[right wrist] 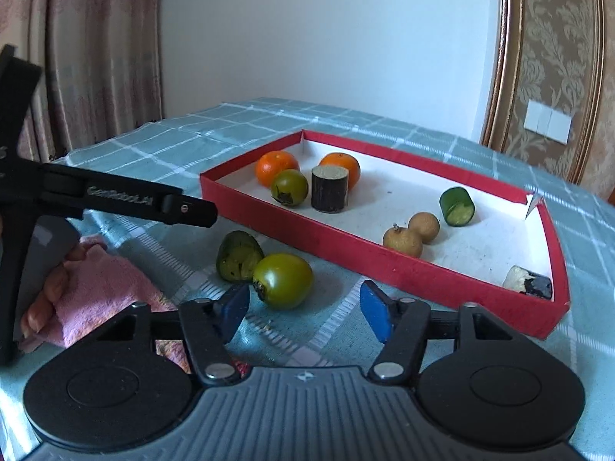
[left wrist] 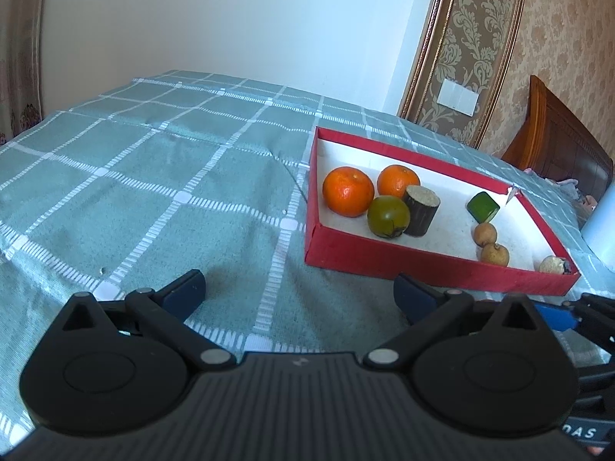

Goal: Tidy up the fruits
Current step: 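Move the right gripper to the other green tomato and grasp it, then carry the green tomato into the tray and open the right gripper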

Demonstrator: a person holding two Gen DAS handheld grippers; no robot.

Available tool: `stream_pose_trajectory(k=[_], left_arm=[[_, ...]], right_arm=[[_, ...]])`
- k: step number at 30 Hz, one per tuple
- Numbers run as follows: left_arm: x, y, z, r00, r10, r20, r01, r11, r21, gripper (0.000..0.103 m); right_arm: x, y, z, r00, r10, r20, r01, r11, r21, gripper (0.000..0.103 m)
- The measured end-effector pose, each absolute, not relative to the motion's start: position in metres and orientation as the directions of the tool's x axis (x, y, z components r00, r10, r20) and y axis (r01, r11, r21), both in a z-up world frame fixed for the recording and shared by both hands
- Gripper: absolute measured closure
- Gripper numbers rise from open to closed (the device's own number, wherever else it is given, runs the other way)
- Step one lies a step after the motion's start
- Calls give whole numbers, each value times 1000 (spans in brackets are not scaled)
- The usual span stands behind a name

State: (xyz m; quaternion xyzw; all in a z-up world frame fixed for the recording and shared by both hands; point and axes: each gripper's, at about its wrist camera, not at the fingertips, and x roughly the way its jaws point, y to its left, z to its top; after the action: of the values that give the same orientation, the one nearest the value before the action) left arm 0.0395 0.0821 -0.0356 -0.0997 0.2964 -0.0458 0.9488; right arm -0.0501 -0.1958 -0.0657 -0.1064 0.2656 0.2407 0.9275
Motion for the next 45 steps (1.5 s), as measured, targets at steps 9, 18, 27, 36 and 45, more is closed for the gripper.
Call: stream_pose_trajectory(k=[9, 18, 27, 36, 45], left_arm=[[39, 83, -36, 821, -149, -552, 28, 975, -220, 0], [39, 83, -36, 821, -148, -552, 28, 975, -220, 0], [39, 83, -36, 820, -148, -552, 28, 975, -219, 0], [40, 84, -36, 820, -148, -553, 28, 975, -219, 0], [40, 83, -36, 820, -148, -553, 28, 975, -219, 0]], right_arm=[[-42, -178, -68, 739, 376, -560, -513, 852, -106, 49], [-44, -179, -67, 728, 394, -560, -521, 850, -80, 68], [-46, -185, -65, 741, 374, -558, -492, 868, -71, 68], [-55, -207, -51, 780, 374, -501, -451, 892, -37, 68], [-45, -240, -40, 820, 327, -469, -363, 932, 14, 68]])
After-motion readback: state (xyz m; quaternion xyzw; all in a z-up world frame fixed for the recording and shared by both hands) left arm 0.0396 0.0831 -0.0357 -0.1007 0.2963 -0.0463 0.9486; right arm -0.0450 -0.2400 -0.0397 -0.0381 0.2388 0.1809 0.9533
